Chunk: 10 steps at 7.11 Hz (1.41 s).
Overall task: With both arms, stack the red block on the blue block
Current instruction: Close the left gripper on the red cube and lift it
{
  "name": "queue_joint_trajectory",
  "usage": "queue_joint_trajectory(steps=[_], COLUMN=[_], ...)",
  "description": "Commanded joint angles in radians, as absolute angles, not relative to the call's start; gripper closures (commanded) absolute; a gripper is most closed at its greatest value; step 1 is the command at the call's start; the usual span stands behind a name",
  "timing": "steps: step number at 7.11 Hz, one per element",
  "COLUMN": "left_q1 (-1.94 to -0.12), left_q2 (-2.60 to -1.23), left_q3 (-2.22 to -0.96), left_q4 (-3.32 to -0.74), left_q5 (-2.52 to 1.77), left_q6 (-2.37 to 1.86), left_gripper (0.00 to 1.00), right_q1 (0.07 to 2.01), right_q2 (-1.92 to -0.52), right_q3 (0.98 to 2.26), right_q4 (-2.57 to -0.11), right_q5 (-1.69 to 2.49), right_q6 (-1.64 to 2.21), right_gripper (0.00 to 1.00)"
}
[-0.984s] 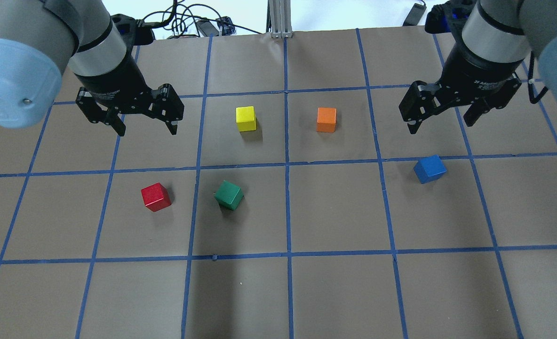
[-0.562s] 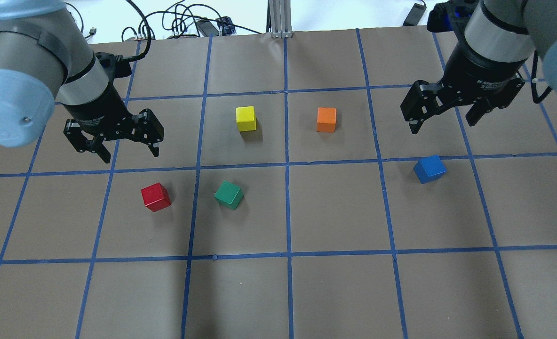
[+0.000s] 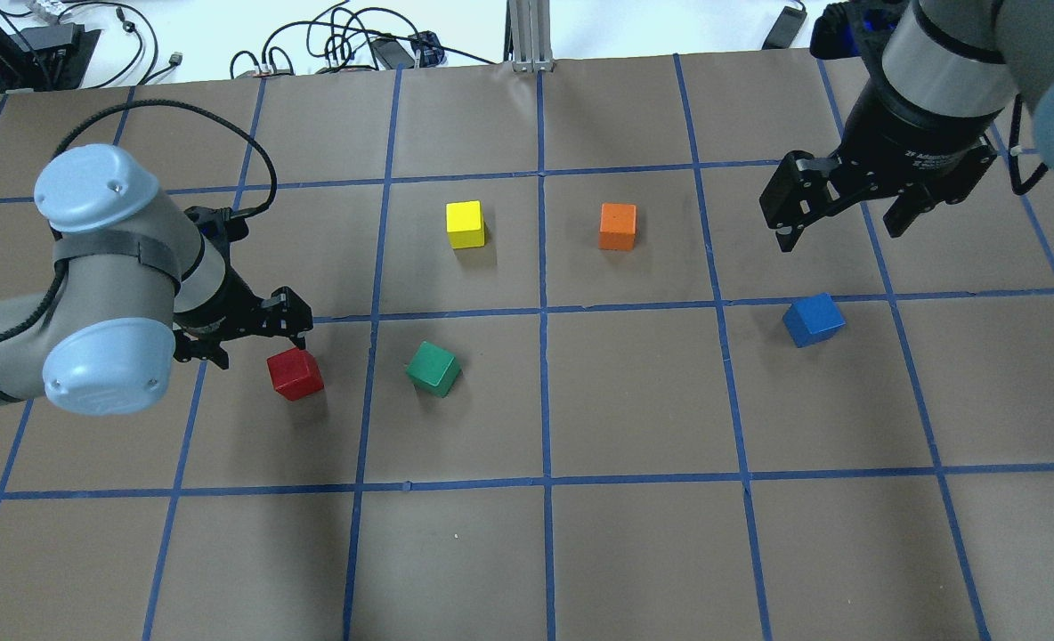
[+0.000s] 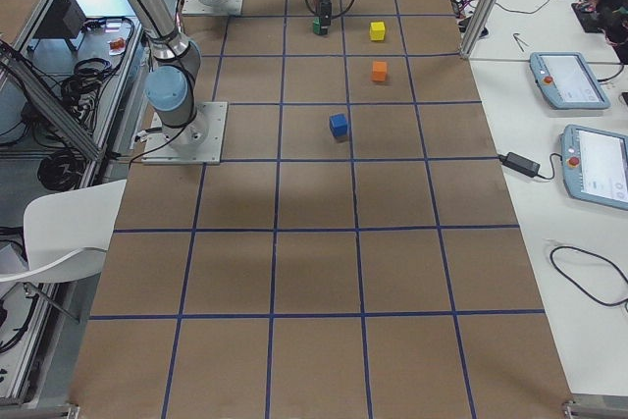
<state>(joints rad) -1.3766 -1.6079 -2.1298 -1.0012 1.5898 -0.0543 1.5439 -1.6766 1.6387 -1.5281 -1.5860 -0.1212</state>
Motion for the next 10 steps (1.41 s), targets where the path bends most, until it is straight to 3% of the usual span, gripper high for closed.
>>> queue_joint_trajectory(steps=[1, 4, 5, 7, 8, 10], left_q1=[-1.365, -1.365, -1.365, -1.365, -1.367, -1.394], left_q2=[-1.663, -1.735, -1.749, -1.770, -1.772, -1.729], left_q3=[-2.195, -2.212, -2.210, -2.194, -2.175, -2.139], left_q4=[-0.910, -0.807, -0.790, -0.785, -0.784, -0.810], left_q5=[1.586, 1.568, 1.569, 1.568, 1.569, 1.572], left_q6=[-0.063, -0.077, -0.068, -0.064, -0.066, -0.064], left_gripper=[0.00, 0.00, 0.12, 0.77, 0.98, 1.00], right_q1=[1.543, 1.543, 1.543, 1.543, 1.543, 1.543], right_q2=[-1.677, -1.677, -1.677, -1.677, -1.678, -1.677], right_q3=[1.641, 1.643, 1.641, 1.640, 1.640, 1.640], right_q4=[-1.529, -1.529, -1.529, -1.529, -1.529, -1.532], right_q5=[-1.588, -1.588, -1.588, -1.585, -1.585, -1.583], right_q6=[-0.121, -0.123, -0.123, -0.132, -0.133, -0.133], right_gripper=[0.00, 0.00, 0.00, 0.00, 0.00, 0.00])
